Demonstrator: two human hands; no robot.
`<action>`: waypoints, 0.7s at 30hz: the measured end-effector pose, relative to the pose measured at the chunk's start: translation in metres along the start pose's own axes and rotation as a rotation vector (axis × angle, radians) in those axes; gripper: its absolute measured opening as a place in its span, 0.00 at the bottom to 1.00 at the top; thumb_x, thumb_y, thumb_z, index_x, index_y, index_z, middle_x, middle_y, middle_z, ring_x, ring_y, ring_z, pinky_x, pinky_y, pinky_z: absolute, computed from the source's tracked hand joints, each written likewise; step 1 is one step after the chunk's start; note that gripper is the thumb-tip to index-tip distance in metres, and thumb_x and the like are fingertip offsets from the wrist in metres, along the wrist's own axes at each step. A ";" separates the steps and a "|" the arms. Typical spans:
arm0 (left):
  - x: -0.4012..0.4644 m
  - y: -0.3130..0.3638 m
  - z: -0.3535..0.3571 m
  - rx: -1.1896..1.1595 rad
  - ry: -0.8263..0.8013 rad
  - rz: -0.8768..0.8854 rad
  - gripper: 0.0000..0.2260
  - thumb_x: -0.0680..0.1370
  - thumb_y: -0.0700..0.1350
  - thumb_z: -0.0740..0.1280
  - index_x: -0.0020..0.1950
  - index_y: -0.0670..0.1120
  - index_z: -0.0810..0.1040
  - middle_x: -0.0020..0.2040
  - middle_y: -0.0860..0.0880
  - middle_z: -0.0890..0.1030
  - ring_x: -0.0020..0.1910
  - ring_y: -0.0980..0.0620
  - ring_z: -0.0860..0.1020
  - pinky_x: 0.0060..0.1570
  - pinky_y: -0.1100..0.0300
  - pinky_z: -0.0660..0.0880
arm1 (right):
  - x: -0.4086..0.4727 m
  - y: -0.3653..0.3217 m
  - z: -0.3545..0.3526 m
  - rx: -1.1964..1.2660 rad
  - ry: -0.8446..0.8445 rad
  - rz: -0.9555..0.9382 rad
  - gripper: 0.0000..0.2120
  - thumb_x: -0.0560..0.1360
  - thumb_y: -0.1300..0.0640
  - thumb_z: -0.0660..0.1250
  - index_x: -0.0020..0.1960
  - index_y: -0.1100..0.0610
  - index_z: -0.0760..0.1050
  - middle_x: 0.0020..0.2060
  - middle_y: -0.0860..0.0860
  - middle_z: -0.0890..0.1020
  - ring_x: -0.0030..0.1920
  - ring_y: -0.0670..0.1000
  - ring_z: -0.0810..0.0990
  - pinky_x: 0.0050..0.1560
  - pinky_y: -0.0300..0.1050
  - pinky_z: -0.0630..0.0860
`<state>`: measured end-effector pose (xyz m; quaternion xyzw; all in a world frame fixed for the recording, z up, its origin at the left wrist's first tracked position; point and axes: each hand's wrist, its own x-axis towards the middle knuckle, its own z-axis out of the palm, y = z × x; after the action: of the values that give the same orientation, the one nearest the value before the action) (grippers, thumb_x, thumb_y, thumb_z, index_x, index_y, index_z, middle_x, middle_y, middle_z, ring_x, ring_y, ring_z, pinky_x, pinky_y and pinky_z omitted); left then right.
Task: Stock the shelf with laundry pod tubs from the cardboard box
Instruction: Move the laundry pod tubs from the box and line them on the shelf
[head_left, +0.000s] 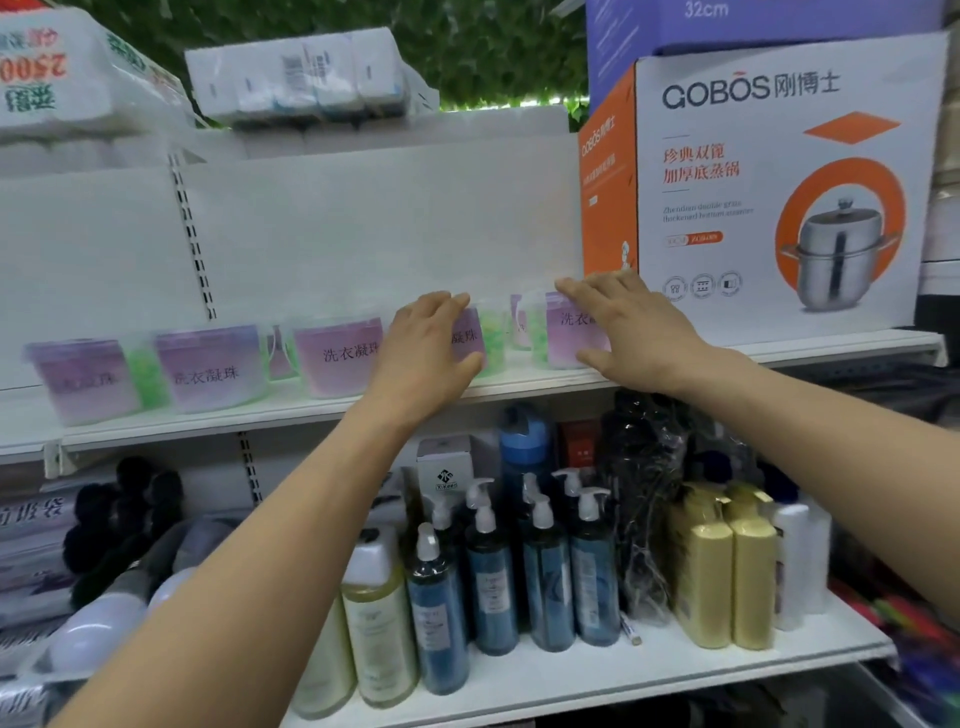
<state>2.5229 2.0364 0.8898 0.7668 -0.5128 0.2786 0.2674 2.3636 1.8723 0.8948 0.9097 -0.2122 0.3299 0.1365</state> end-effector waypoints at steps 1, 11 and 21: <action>0.000 0.000 0.000 -0.006 0.007 0.000 0.29 0.76 0.49 0.66 0.75 0.47 0.63 0.74 0.46 0.64 0.72 0.45 0.61 0.70 0.54 0.59 | -0.002 -0.001 -0.001 0.012 -0.012 0.015 0.35 0.75 0.50 0.65 0.77 0.50 0.52 0.73 0.50 0.61 0.73 0.53 0.56 0.66 0.56 0.65; -0.097 0.055 0.041 -0.394 0.164 0.045 0.19 0.76 0.49 0.67 0.66 0.48 0.73 0.62 0.49 0.73 0.61 0.54 0.71 0.58 0.69 0.62 | -0.118 -0.010 0.025 0.340 0.258 0.057 0.17 0.74 0.55 0.64 0.62 0.53 0.73 0.60 0.49 0.76 0.60 0.52 0.73 0.57 0.56 0.74; -0.254 0.089 0.151 -0.408 -0.515 -0.057 0.20 0.77 0.52 0.66 0.68 0.50 0.71 0.62 0.51 0.74 0.62 0.51 0.73 0.60 0.54 0.70 | -0.273 0.014 0.086 0.483 -0.269 0.180 0.12 0.75 0.54 0.65 0.58 0.51 0.76 0.57 0.47 0.76 0.59 0.49 0.74 0.55 0.54 0.75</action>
<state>2.3820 2.0642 0.6168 0.7565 -0.5873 -0.0408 0.2847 2.2146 1.9074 0.6532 0.9289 -0.2236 0.2582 -0.1432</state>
